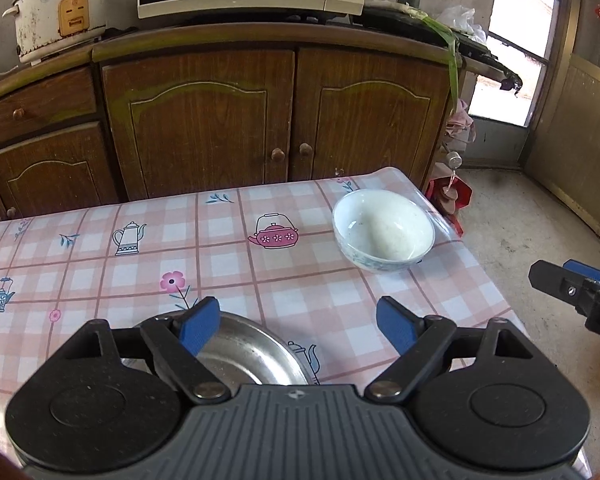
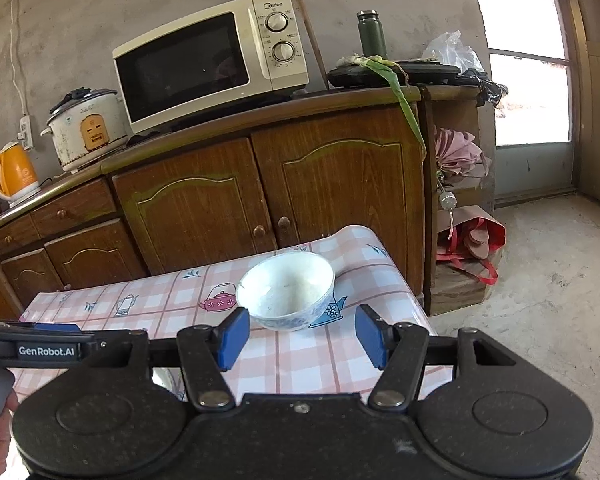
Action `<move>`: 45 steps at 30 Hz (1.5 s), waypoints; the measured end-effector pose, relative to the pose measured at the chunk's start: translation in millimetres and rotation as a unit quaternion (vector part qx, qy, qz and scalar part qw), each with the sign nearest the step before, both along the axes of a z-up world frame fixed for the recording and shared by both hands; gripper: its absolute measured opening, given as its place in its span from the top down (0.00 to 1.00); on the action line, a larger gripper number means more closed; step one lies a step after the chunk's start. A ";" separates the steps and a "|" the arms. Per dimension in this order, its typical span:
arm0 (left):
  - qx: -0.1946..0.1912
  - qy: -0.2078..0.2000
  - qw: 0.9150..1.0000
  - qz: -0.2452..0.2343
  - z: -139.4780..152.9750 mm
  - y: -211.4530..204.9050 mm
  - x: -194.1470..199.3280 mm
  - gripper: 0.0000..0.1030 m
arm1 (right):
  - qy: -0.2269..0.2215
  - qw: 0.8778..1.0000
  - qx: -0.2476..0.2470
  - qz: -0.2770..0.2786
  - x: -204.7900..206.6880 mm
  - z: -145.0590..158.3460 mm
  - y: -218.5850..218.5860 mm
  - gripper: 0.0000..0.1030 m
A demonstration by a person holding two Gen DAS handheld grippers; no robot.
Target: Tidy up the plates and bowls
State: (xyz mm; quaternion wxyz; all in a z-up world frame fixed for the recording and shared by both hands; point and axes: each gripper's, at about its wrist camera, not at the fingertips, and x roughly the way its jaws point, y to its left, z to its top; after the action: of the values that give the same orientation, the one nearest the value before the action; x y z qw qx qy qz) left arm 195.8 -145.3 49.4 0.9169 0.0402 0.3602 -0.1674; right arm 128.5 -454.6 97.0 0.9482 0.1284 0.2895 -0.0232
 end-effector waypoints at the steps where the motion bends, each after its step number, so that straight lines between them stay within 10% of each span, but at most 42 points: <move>1: 0.001 0.001 1.000 0.001 -2.2 -3.6 6.8 0.15 | 0.000 1.000 0.005 -0.004 7.6 -3.7 -3.9 0.31; 21: 0.016 0.043 0.999 -0.015 -68.4 -74.6 129.6 0.18 | 0.085 0.996 0.029 -0.012 158.6 -104.8 -36.2 0.32; 28: 0.015 0.067 0.997 -0.018 -91.2 -88.3 153.3 0.38 | 0.094 0.994 0.055 -0.011 179.5 -127.7 -43.0 0.43; 34: -0.029 0.067 0.996 -0.047 -96.8 -90.3 154.8 0.60 | 0.095 0.992 0.084 0.012 189.0 -137.5 -40.0 0.80; 45: -0.031 0.061 0.996 -0.064 -87.4 -93.7 130.9 0.72 | 0.098 0.994 0.049 0.000 170.4 -123.1 -22.2 0.79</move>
State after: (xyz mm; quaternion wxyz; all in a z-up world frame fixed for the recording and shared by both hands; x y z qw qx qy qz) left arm 326.7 -239.0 -38.0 0.8814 0.0240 0.4067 -0.2391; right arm 298.8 -476.7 -26.1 0.9081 0.1715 0.3815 -0.0219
